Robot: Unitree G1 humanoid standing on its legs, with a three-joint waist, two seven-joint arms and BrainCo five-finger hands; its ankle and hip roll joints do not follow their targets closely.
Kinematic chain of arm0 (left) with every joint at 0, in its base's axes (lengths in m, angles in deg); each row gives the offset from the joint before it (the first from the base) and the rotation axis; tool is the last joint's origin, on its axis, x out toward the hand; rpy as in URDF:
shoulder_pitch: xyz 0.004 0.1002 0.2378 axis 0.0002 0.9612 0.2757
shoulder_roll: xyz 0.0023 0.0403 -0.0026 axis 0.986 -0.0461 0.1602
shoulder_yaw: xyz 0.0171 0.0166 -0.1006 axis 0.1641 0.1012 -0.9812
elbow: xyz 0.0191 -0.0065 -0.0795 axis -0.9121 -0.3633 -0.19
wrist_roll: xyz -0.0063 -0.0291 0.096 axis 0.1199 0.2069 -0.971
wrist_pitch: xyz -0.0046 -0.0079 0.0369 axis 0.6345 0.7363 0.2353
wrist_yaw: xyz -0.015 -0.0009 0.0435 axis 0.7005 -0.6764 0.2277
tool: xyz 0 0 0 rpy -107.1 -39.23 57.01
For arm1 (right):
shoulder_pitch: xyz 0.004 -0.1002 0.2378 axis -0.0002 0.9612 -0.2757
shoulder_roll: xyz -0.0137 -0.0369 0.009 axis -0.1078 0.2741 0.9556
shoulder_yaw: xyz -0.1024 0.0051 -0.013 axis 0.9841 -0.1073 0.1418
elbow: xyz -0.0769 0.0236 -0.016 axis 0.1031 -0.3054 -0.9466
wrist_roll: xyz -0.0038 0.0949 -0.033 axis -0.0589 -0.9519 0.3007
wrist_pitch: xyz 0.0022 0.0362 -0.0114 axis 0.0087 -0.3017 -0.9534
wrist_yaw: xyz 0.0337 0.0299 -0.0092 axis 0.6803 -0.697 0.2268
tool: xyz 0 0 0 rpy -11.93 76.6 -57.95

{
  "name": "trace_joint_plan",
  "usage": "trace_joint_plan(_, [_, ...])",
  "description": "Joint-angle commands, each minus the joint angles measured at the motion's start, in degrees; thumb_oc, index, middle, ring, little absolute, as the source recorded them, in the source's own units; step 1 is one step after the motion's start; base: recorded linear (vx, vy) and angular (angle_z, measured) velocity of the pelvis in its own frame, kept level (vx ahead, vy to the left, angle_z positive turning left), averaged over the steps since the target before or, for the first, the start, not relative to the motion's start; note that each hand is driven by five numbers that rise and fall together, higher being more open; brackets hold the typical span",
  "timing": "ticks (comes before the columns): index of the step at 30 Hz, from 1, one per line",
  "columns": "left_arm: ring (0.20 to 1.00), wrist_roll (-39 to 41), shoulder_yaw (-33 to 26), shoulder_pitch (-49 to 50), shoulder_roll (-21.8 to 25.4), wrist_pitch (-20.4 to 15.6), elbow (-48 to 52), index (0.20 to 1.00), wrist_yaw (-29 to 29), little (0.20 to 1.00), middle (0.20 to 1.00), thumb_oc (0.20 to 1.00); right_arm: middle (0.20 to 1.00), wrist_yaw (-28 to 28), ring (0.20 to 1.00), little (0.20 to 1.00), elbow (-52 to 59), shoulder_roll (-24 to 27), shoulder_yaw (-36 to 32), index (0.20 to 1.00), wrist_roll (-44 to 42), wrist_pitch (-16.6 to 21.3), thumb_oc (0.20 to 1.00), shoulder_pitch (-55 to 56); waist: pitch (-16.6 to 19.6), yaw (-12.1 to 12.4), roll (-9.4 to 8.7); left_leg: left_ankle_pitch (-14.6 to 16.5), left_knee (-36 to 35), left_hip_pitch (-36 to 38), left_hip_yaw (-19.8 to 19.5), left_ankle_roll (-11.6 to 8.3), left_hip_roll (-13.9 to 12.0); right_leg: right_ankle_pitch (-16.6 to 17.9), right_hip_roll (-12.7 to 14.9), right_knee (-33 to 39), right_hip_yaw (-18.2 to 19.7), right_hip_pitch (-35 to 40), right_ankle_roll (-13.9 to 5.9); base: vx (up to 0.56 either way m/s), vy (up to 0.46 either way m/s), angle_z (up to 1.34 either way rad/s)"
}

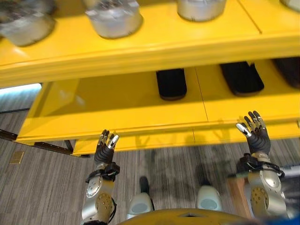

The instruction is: Move parts from the plastic box to the shelf.

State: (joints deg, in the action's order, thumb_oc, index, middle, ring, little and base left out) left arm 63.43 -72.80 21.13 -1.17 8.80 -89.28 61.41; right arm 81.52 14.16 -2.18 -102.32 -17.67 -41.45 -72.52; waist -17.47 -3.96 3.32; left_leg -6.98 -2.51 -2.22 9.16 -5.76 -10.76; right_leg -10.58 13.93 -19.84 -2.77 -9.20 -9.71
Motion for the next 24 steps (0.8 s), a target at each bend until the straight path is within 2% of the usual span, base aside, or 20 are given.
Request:
trace_joint_plan(1, [1.0, -1.4, -2.3, -3.6, 3.9, -4.3, 5.9, 1.0, -0.4, 1.0, 1.0, 1.0, 1.0, -1.0, 1.0, 1.0, 5.1, -2.3, -1.7, 1.0, 2.6, 5.3, 1.0, -4.9, -4.8, 0.3, -4.73, -1.4, -1.1, 1.2, -3.7, -1.77, -9.3, 12.2, 1.0, 11.7, 0.8, 3.8, 1.57, -0.1, -0.136, -0.02])
trace_joint_plan(3, [1.0, -1.3, -1.6, -4.4, 4.0, -4.6, 5.8, 1.0, -0.3, 1.0, 1.0, 1.0, 1.0, -2.0, 1.0, 1.0, 5.5, -0.8, -1.7, 1.0, 3.4, 6.0, 1.0, -5.8, -5.9, 0.0, -4.52, -2.0, 0.7, -0.3, -4.3, -1.77, -10.7, 10.3, -1.0, 8.6, 2.3, 1.4, 2.82, -0.1, -0.175, -0.05])
trace_joint_plan(6, [1.0, -1.1, -0.8, -4.2, 3.0, -4.6, 6.4, 1.0, -0.3, 1.0, 1.0, 1.0, 1.0, -2.8, 1.0, 1.0, 5.8, 1.2, -0.7, 1.0, 2.8, 6.7, 1.0, -6.6, -7.3, 0.2, -4.45, -3.3, 2.0, -1.3, -5.3, -1.6, -13.0, 7.9, -4.1, 4.4, 2.5, -0.9, 4.82, -0.08, -0.232, -0.08])
trace_joint_plan(7, [1.0, -1.1, -0.8, -4.2, 3.0, -4.6, 6.4, 1.0, -0.3, 1.0, 1.0, 1.0, 1.0, -2.8, 1.0, 1.0, 5.8, 1.2, -0.7, 1.0, 2.8, 6.7, 1.0, -6.6, -7.3, 0.2, -4.41, -3.3, 2.0, -1.4, -5.3, -1.63, -13.0, 7.9, -4.2, 4.4, 2.5, -0.9, 4.84, -0.12, -0.42, 0.04])
trace_joint_plan(8, [1.0, -1.0, 0.4, -4.0, 1.6, -4.4, 6.8, 1.0, -0.2, 1.0, 1.0, 1.0, 1.0, -3.8, 1.0, 1.0, 7.0, 2.9, -0.4, 1.0, 3.3, 7.1, 1.0, -6.9, -8.7, 0.7, -4.18, -7.7, 3.0, -3.6, -7.1, -1.63, -13.8, 6.9, -6.6, 4.3, 1.8, -1.1, 6.73, -0.13, -0.43, 0.12])
trace_joint_plan(9, [1.0, -1.2, 1.1, -4.1, 1.3, -4.4, 6.3, 1.0, -0.4, 1.0, 1.0, 1.0, 1.0, -4.6, 1.0, 1.0, 6.7, 3.7, -1.3, 1.0, 4.3, 7.5, 1.0, -6.6, -9.2, 0.7, -4.02, -10.0, 3.6, -4.8, -7.2, -1.72, -13.8, 6.9, -7.0, 4.5, 1.1, -1.0, 7.29, -0.13, -0.43, 0.57])
trace_joint_plan(10, [1.0, -1.2, 1.1, -4.1, 1.3, -4.4, 6.3, 1.0, -0.4, 1.0, 1.0, 1.0, 1.0, -4.6, 1.0, 1.0, 6.7, 3.7, -1.3, 1.0, 4.3, 7.5, 1.0, -6.6, -9.2, 0.7, -3.95, -10.0, 3.6, -4.9, -7.3, -1.75, -13.8, 6.9, -7.0, 4.5, 1.0, -1.0, 7.31, -0.06, -0.226, 0.9])
trace_joint_plan(12, [1.0, -1.9, 2.2, -4.2, 1.5, -4.4, 4.6, 1.0, -0.3, 1.0, 1.0, 1.0, 1.0, -5.8, 1.0, 1.0, 5.1, 4.5, -2.3, 1.0, 4.1, 8.1, 1.0, -6.4, -9.3, 0.0, -4.43, -10.9, 5.5, -6.6, -3.9, -0.7, -12.9, 7.5, -6.6, 6.2, -0.5, 0.1, 8.15, -0.06, -0.28, 0.68])
trace_joint_plan(13, [1.0, -2.2, 3.2, -4.3, 1.7, -4.2, 3.5, 1.0, -0.1, 1.0, 1.0, 1.0, 1.0, -6.1, 1.0, 1.0, 3.5, 4.2, -2.3, 1.0, 3.6, 8.1, 1.0, -6.1, -8.8, -0.4, -5.58, -6.7, 6.4, -6.7, -2.2, 0.26, -8.8, 9.0, -5.9, 10.2, -1.3, 1.6, 8.31, -0.06, -0.284, 0.44])
trace_joint_plan(14, [1.0, -2.3, 3.3, -4.3, 1.9, -4.2, 3.5, 1.0, -0.1, 1.0, 1.0, 1.0, 1.0, -5.9, 1.0, 1.0, 3.3, 4.0, -2.0, 1.0, 3.8, 7.9, 1.0, -6.1, -8.6, 0.0, -5.66, -4.8, 6.6, -6.8, -5.0, 0.37, -5.3, 10.1, -6.1, 12.2, -1.0, 1.8, 8.16, -0.04, -0.22, 0.69])
trace_joint_plan(15, [1.0, -2.3, 3.3, -4.4, 2.0, -4.2, 3.5, 1.0, -0.1, 1.0, 1.0, 1.0, 1.0, -5.9, 1.0, 1.0, 3.3, 4.0, -2.0, 1.0, 3.8, 7.9, 1.0, -6.1, -8.5, -0.1, -5.63, -4.8, 6.6, -7.0, -5.0, 0.38, -5.3, 10.2, -6.1, 12.3, -1.1, 1.7, 8.16, -0.03, -0.077, 0.55])
trace_joint_plan(17, [1.0, -2.9, 3.5, -4.9, 2.1, -4.3, 3.4, 1.0, -0.2, 1.0, 1.0, 1.0, 1.0, -5.6, 1.0, 1.0, 2.8, 3.2, -0.4, 1.0, 3.6, 8.0, 1.0, -6.5, -7.7, 1.2, -6.13, -0.3, 8.0, -7.6, -12.7, 0.44, 3.2, 13.1, -6.3, 15.7, 0.2, 2.0, 7.93, -0.01, -0.079, 0.08])
trace_joint_plan(18, [1.0, -3.3, 3.6, -5.3, 2.0, -4.2, 3.5, 1.0, -0.1, 1.0, 1.0, 1.0, 1.0, -5.5, 1.0, 1.0, 2.2, 2.7, 0.3, 1.0, 3.1, 8.1, 1.0, -6.9, -7.3, 2.0, -6.41, 1.3, 8.1, -7.3, -15.7, 0.43, 6.2, 14.0, -6.8, 17.1, 1.1, 2.5, 7.77, 0.0, -0.066, -0.13])
trace_joint_plan(20, [1.0, -3.4, 3.9, -5.8, 1.4, -3.8, 4.5, 1.0, 0.3, 1.0, 1.0, 1.0, 1.0, -5.2, 1.0, 1.0, 0.9, 1.8, 2.3, 1.0, 2.1, 8.1, 1.0, -8.2, -6.3, 3.6, -6.91, 4.4, 8.1, -5.8, -21.6, 1.97, 12.0, 16.1, -8.3, 19.3, 4.2, 3.2, 7.6, 0.02, -0.009, -0.5])
trace_joint_plan(21, [1.0, -3.6, 3.6, -6.0, 1.2, -3.7, 4.7, 1.0, 0.5, 1.0, 1.0, 1.0, 1.0, -5.1, 1.0, 1.0, 0.6, 1.4, 2.9, 1.0, 1.9, 8.0, 1.0, -8.7, -5.6, 4.0, -7.17, 4.8, 7.4, -5.5, -24.1, 2.88, 14.0, 17.1, -8.7, 20.3, 5.6, 3.0, 7.38, 0.01, 0.044, -1.21])
trace_joint_plan(23, [1.0, -3.6, 3.6, -5.8, 0.6, -3.3, 5.0, 1.0, 0.7, 1.0, 1.0, 1.0, 1.0, -4.7, 1.0, 1.0, 0.7, 0.9, 4.1, 1.0, 1.5, 7.8, 1.0, -9.5, -4.2, 4.8, -7.5, 5.5, 4.8, -3.7, -27.0, 5.04, 16.1, 18.7, -10.0, 21.7, 8.4, 2.8, 6.66, -0.03, 0.091, -1.59])
trace_joint_plan(24, [1.0, -3.0, 3.4, -5.6, 0.5, -3.2, 5.0, 1.0, 1.2, 1.0, 1.0, 1.0, 1.0, -4.0, 1.0, 1.0, 0.7, 0.7, 4.1, 1.0, 0.9, 7.4, 1.0, -9.8, -3.5, 4.6, -7.6, 5.4, 3.8, -2.9, -25.4, 5.29, 14.3, 19.0, -10.5, 22.3, 9.4, 3.2, 6.5, -0.02, 0.173, -1.55])
